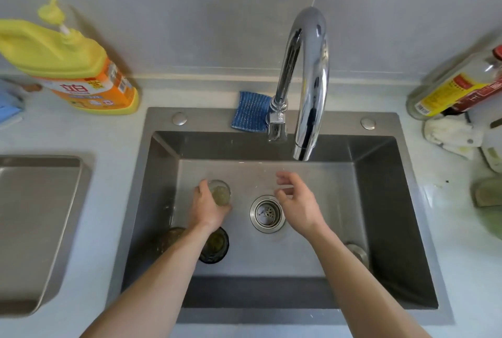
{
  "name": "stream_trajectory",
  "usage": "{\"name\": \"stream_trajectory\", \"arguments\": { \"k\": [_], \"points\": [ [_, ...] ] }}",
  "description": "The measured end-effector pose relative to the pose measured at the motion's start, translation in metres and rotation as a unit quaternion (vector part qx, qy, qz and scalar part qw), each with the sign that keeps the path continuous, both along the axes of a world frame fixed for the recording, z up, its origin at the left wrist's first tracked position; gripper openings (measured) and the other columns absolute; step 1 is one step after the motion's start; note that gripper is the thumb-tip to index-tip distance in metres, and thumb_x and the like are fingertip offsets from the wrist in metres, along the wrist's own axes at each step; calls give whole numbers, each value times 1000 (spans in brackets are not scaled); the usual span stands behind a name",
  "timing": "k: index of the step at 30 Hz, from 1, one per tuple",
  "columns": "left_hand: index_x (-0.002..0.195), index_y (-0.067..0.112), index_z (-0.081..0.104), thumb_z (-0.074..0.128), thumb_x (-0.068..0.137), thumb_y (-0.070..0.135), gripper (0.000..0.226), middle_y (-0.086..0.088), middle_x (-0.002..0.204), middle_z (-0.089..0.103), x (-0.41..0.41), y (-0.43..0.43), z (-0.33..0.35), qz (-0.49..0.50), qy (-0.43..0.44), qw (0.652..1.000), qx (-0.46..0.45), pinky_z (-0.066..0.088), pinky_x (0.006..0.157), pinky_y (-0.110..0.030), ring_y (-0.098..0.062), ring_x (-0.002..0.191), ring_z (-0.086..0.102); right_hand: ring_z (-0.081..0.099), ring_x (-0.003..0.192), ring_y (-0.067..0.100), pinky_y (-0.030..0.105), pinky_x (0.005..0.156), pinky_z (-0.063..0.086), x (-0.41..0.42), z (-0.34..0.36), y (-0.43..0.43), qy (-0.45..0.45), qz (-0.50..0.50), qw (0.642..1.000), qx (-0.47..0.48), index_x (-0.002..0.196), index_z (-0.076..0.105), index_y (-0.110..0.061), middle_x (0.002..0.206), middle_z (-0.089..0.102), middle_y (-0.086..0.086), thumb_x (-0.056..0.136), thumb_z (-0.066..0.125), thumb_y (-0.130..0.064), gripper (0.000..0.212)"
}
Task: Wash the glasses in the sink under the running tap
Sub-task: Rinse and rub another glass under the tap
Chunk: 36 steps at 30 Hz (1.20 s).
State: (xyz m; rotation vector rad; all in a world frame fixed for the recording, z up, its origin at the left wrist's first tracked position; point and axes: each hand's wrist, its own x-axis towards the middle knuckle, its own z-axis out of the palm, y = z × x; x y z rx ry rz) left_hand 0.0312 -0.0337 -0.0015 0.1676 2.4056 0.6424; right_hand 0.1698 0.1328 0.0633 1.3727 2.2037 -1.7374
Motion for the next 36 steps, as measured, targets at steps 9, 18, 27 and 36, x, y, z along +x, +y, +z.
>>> {"name": "stream_trajectory", "arguments": {
  "k": [9, 18, 27, 36],
  "points": [
    [126, 20, 40, 99, 64, 23, 86, 2, 128, 59, -6, 27, 72, 64, -126, 970, 197, 45, 107, -37, -18, 116, 58, 60, 90, -5, 8, 76, 51, -45, 77, 21, 136, 2, 989, 52, 143, 50, -21, 127, 60, -2, 91, 63, -31, 54],
    [140, 7, 57, 96, 59, 37, 95, -13, 120, 73, 27, 41, 109, 166, -300, 849, 403, 52, 86, -35, -25, 104, 68, 65, 94, -7, 9, 71, 47, -29, 89, 20, 91, 62, 994, 17, 147, 49, -30, 121, 69, -11, 99, 61, -24, 50],
    [113, 22, 74, 54, 98, 50, 37, -1, 95, 80, 71, 71, 126, 175, -329, 845, 384, 55, 61, -25, -12, 77, 75, 56, 134, 16, 46, 116, 43, 1, 71, -16, 85, -5, 995, -57, 153, 37, -32, 148, 57, -5, 95, 38, -71, 70],
    [122, 32, 76, 42, 92, 79, 65, -2, 120, 78, 77, 75, 121, 223, -363, 830, 360, 54, 89, -36, -21, 116, 71, 17, 157, 8, 39, 125, 29, 15, 60, -23, 105, 114, 987, 49, 161, 18, -43, 170, 4, -17, 93, 36, -79, 79]
  ]
}}
